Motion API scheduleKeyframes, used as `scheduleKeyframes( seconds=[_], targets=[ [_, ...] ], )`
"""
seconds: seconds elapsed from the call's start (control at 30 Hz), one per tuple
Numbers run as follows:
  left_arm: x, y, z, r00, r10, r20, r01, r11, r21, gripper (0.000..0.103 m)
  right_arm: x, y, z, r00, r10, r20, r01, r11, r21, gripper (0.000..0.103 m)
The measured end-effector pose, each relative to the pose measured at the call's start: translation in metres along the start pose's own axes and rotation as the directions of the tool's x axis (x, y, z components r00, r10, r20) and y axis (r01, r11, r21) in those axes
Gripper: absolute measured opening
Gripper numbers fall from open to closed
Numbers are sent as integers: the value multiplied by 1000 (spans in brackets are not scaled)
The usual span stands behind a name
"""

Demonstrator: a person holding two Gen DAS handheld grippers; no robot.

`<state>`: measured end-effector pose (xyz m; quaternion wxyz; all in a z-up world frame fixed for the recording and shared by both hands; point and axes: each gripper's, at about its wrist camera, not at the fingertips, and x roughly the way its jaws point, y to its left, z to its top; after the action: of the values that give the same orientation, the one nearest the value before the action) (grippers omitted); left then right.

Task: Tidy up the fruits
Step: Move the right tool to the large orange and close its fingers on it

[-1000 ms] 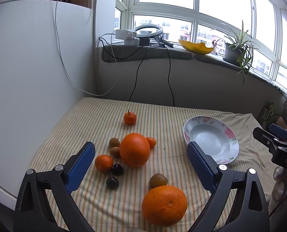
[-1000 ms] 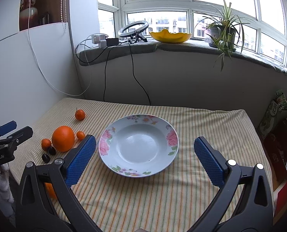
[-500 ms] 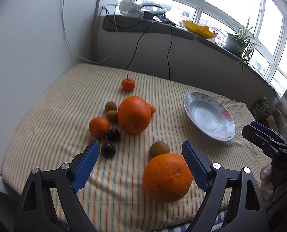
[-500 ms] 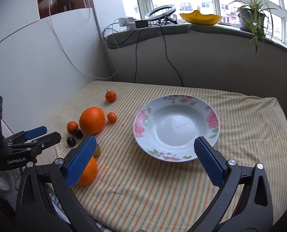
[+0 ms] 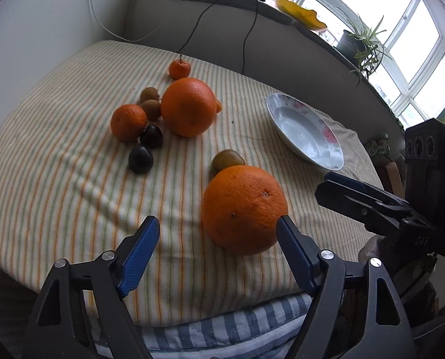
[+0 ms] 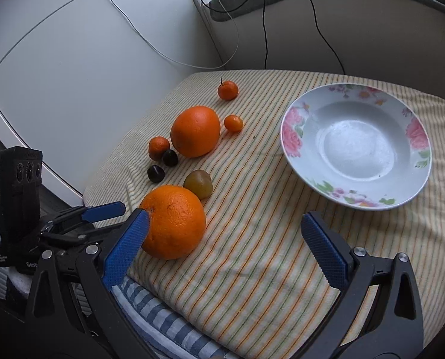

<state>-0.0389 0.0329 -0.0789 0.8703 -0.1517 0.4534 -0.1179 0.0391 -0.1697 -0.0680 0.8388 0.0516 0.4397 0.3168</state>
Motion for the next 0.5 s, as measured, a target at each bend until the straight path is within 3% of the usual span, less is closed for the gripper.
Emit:
scheduleKeyframes(
  seconds=[0.33, 0.5],
  targets=[
    [18, -13, -3, 998, -22, -52, 25, 998, 62, 77, 25, 5, 1, 992, 97, -77, -95, 995, 31, 103],
    [22, -16, -3, 998, -23, -60, 27, 997, 76, 73, 39, 8, 5, 982, 144, -121, -139, 989, 47, 91]
  ],
)
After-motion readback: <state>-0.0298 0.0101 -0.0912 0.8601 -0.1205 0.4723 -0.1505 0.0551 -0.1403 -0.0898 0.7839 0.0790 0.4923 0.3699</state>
